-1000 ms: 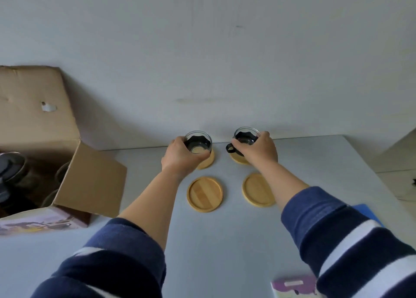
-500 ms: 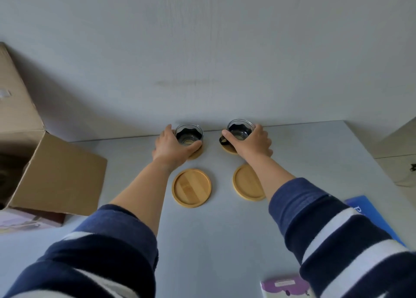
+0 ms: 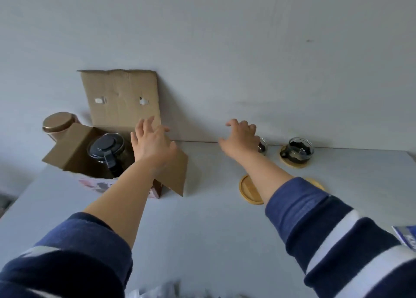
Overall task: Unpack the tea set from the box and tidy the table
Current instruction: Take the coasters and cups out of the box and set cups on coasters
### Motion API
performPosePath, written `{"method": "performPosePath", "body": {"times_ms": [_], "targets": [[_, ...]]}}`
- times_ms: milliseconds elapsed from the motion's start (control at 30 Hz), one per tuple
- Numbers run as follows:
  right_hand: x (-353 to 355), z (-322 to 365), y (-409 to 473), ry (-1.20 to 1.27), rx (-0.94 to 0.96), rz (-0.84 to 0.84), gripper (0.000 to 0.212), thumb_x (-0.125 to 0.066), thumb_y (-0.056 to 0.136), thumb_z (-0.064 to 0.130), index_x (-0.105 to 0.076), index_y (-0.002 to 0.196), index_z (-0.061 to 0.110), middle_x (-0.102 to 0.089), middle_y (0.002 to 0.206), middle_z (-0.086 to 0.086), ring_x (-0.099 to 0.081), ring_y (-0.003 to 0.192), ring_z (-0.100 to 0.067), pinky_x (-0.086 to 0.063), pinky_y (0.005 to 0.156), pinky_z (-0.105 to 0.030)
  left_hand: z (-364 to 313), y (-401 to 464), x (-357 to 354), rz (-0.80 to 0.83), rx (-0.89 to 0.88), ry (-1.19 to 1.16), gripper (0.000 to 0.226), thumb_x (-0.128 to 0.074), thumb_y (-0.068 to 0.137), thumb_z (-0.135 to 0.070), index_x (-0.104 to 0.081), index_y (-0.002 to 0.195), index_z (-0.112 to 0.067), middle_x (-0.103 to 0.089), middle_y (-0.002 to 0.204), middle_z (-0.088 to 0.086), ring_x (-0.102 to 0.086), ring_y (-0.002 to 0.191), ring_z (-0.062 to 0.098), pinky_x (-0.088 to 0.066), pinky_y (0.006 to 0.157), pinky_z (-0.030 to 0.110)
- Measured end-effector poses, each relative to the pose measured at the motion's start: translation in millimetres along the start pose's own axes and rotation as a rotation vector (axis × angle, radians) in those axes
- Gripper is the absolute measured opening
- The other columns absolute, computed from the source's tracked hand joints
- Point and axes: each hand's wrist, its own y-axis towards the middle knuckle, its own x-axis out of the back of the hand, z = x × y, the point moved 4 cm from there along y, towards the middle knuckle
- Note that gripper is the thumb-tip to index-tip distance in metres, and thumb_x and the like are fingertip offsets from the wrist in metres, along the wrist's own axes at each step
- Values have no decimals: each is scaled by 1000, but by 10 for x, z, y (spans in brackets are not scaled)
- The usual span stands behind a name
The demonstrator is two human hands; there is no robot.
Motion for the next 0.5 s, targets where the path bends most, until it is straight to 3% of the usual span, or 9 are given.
{"method": "performPosePath", "body": {"times_ms": [167, 267, 333, 433, 500], "targets": [[-407, 974, -159, 111, 135, 176, 41, -52, 90, 43, -48, 128, 29, -45, 132, -7, -33, 128, -30, -39, 97, -43, 843, -99, 265, 185, 200, 159, 56, -67, 82, -47, -52, 134, -30, 7, 163, 6, 19, 147, 38, 7, 116, 58], [-577, 1408, -222, 143, 225, 134, 36, -56, 89, 41, -55, 122, 27, -45, 131, -6, -34, 126, -29, -41, 98, -41, 1065, -144, 298, 259, 206, 169, 64, -69, 79, -54, -50, 137, -33, 13, 163, 4, 22, 146, 39, 7, 116, 60], [-670, 1637, -228, 18, 334, 37, 34, -58, 89, 41, -59, 119, 25, -47, 127, -4, -37, 122, -27, -41, 94, -38, 1116, -130, 296, 268, 176, 190, 67, -69, 77, -58, -51, 135, -32, 13, 163, 4, 21, 147, 37, 6, 116, 59], [-851, 1902, -199, -257, 490, 24, 35, -58, 89, 40, -65, 116, 19, -53, 123, -3, -41, 119, -26, -36, 94, -38, 1156, -90, 264, 324, 191, 216, 65, -69, 71, -65, -60, 124, -28, 9, 163, 4, 17, 147, 38, 2, 117, 59], [-958, 2040, -180, -440, 564, 58, 28, -57, 90, 34, -67, 109, 16, -62, 117, -5, -47, 116, -25, -32, 98, -39, 1169, -85, 265, 286, 204, 295, 65, -71, 69, -64, -63, 120, -24, -9, 158, 6, -6, 144, 36, -15, 116, 53]]}}
